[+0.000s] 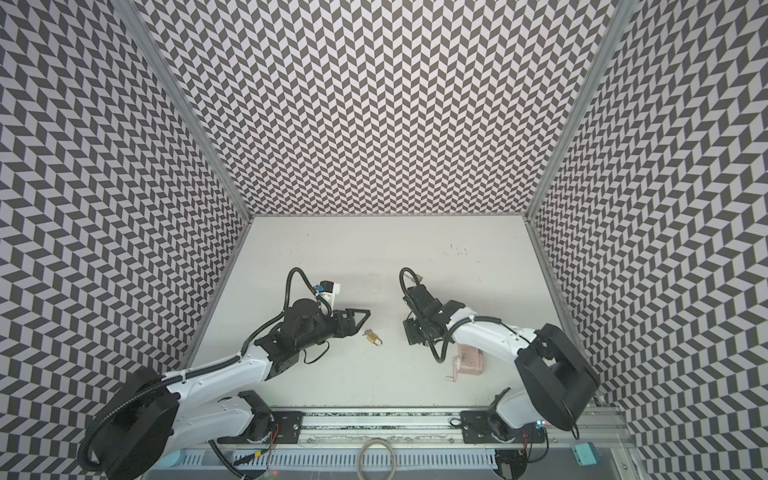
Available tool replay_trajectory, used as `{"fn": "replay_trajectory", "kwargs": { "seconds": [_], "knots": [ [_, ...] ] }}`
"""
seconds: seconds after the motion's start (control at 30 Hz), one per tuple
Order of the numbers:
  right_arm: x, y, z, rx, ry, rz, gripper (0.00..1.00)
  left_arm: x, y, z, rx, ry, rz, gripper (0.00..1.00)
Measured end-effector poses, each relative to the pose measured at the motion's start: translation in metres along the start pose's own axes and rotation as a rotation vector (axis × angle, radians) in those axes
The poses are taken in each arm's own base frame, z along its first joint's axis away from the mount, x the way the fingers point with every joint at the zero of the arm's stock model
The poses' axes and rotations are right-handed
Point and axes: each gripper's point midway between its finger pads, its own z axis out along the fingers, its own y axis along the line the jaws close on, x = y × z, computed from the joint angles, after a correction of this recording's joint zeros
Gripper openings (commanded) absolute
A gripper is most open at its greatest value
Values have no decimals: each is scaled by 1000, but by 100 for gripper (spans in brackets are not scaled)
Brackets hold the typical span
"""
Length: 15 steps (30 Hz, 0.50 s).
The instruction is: Lock with the key
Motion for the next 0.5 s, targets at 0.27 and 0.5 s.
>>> {"fn": "replay_trajectory", "kwargs": {
  "seconds": [0.27, 0.5],
  "knots": [
    [15, -6, 17, 33, 77, -28, 58, 4, 11, -5, 13, 6, -59, 81],
    [20, -3, 18, 40, 88, -54, 49, 3, 7, -5, 33, 7, -58, 81]
  ]
}}
